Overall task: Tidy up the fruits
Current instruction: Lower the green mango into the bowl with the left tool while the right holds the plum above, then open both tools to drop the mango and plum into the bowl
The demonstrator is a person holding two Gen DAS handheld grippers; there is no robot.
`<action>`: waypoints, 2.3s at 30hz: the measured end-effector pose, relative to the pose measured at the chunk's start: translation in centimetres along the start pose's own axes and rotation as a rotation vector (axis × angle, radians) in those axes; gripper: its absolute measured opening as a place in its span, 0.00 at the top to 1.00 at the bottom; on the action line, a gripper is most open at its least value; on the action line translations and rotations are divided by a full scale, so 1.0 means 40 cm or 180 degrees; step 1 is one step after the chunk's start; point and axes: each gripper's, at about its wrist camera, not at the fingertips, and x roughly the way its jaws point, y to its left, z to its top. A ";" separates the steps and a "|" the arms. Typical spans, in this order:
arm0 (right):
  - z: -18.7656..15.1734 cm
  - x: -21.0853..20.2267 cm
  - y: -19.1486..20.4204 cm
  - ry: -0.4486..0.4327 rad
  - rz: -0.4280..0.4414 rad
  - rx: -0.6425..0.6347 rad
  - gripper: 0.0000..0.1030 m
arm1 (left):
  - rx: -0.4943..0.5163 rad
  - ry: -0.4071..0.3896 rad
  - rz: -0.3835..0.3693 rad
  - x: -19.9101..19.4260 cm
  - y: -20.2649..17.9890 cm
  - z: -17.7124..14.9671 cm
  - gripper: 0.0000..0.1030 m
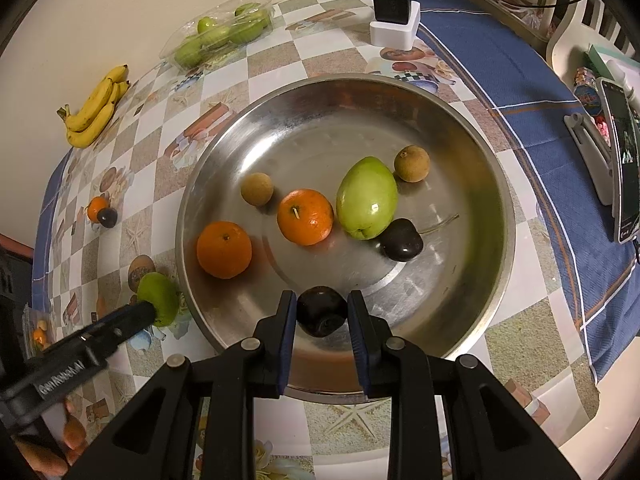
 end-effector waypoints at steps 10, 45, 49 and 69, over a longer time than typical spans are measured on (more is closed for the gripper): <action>0.001 0.000 0.000 0.0001 0.0005 -0.0007 0.74 | -0.0211 0.0194 -0.0137 0.083 -0.003 0.003 0.52; -0.003 0.002 -0.049 0.0073 -0.0057 0.0255 0.73 | 0.0774 0.0014 -0.0416 0.021 -0.218 -0.022 0.57; -0.003 0.002 -0.055 0.0074 -0.0080 0.0297 0.72 | 0.0693 -0.0011 -0.0365 0.016 -0.198 -0.019 0.57; 0.012 -0.015 -0.042 -0.0124 -0.0009 0.0283 0.27 | -0.0268 -0.0095 0.0797 0.036 0.002 0.011 0.01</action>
